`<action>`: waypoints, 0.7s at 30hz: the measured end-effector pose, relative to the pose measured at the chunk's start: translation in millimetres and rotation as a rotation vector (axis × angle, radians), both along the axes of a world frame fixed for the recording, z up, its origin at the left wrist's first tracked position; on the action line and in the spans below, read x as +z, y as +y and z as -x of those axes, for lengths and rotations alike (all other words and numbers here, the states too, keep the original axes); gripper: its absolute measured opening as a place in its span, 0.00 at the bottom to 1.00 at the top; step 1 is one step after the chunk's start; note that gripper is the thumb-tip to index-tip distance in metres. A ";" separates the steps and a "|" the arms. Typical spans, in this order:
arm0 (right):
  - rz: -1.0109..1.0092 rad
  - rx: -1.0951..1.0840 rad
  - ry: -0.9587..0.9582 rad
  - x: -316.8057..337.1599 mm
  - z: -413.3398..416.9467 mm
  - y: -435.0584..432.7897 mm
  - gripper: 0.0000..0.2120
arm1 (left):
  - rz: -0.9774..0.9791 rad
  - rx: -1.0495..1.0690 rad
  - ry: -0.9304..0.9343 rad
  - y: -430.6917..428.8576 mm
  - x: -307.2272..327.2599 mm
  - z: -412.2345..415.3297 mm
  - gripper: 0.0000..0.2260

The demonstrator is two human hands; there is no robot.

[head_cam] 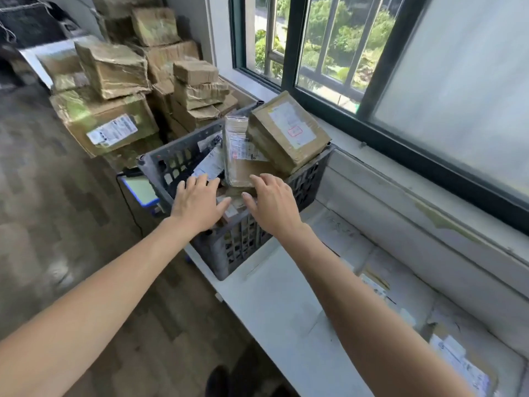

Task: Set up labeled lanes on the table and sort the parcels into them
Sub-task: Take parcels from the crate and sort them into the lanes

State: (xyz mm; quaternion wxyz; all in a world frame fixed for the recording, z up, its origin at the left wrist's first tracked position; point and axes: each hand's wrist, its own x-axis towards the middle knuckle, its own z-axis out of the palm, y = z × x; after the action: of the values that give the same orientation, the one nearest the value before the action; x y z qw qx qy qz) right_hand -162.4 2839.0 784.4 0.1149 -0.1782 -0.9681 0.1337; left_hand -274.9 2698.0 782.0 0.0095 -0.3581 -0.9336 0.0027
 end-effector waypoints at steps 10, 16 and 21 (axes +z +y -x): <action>0.001 -0.138 0.046 -19.1 65.0 26.7 0.21 | -0.147 -0.136 -0.130 64.3 -19.4 85.0 0.26; -0.002 -0.316 0.428 10.8 71.8 70.8 0.16 | -0.452 -0.196 -0.237 116.3 6.2 115.6 0.26; 0.046 -0.480 0.677 22.7 62.9 106.4 0.12 | -0.561 -0.143 -0.414 154.3 25.1 124.4 0.33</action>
State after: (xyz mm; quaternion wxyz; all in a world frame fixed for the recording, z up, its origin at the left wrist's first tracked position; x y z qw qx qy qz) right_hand -225.3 2945.4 807.0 0.4507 -0.3471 -0.8034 0.1756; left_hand -399.3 2852.2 807.1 -0.0817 -0.3988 -0.8527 -0.3273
